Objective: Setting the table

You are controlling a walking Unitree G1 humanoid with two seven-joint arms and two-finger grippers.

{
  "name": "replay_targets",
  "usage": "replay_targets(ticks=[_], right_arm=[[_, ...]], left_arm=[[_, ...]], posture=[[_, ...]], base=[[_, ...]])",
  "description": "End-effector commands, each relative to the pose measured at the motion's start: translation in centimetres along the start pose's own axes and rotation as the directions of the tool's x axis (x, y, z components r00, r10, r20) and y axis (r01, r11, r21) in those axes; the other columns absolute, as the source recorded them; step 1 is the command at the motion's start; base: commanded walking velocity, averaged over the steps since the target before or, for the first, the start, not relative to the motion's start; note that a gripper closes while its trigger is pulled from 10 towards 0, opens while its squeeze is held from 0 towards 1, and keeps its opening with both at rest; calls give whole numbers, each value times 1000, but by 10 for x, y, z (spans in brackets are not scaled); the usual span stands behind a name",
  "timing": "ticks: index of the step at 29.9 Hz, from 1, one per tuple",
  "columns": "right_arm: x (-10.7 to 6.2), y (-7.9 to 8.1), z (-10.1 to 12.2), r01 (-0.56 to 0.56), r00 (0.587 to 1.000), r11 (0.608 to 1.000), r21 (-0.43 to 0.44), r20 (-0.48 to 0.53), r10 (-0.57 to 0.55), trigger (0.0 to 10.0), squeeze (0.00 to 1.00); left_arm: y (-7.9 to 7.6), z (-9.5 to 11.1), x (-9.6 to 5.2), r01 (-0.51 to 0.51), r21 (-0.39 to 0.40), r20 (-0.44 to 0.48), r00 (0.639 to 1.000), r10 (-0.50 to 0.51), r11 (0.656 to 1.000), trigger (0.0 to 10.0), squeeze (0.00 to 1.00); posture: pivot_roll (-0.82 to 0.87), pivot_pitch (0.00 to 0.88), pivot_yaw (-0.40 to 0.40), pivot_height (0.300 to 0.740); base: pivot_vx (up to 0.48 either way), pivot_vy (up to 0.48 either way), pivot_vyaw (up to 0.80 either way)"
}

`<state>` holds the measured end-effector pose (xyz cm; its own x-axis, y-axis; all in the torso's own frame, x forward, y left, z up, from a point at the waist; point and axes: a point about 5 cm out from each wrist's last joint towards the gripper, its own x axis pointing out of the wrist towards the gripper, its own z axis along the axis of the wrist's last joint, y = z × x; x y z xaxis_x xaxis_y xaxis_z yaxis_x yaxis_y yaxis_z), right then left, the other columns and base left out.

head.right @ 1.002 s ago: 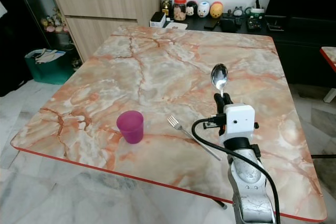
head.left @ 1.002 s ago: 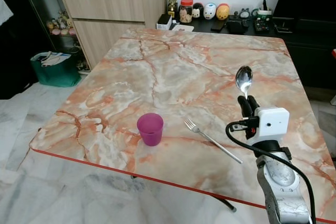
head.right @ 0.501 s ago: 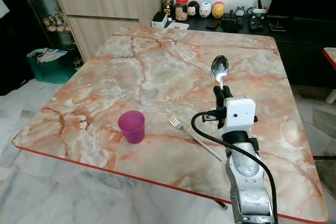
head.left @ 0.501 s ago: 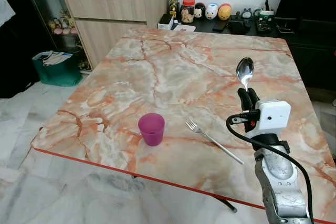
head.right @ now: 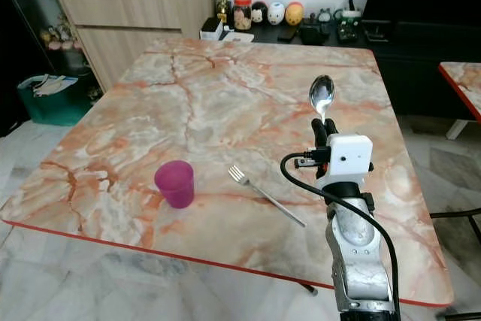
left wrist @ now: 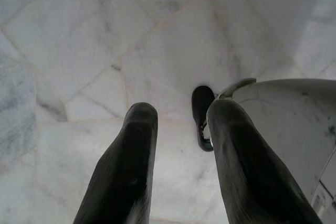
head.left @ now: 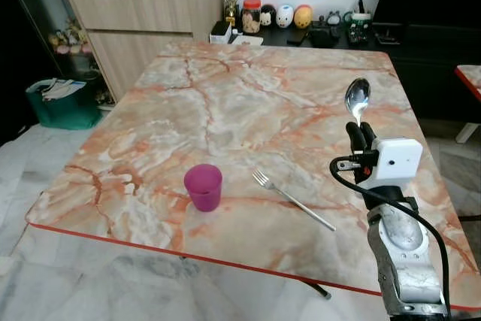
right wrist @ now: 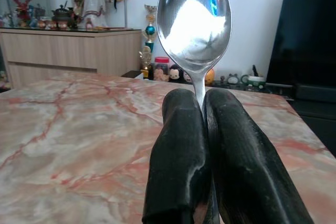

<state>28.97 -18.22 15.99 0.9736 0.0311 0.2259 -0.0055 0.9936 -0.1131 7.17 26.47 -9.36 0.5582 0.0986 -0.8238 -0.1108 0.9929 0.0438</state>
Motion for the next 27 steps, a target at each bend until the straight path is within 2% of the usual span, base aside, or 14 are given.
replay_targets(ticks=[1,13,27], right_arm=[[4,2,2,1,1000,1000,9,10,-1,10000,0],[11,1,4,0,1000,1000,15,18,0,10000,0],[17,-1,6,7,1000,1000,14,22,-7,10000,0]], left_arm=[[3,-9,-4,-7,4,-31,1000,7,1000,10000,0],[2,-7,-3,-6,-5,-19,1000,6,1000,10000,0],[2,-6,-3,-14,-19,-14,1000,14,1000,10000,0]], posture=[[-90,0,38,740],[-81,0,29,740],[-73,0,20,740]], base=[[-341,0,0],[-321,0,0],[0,0,0]])
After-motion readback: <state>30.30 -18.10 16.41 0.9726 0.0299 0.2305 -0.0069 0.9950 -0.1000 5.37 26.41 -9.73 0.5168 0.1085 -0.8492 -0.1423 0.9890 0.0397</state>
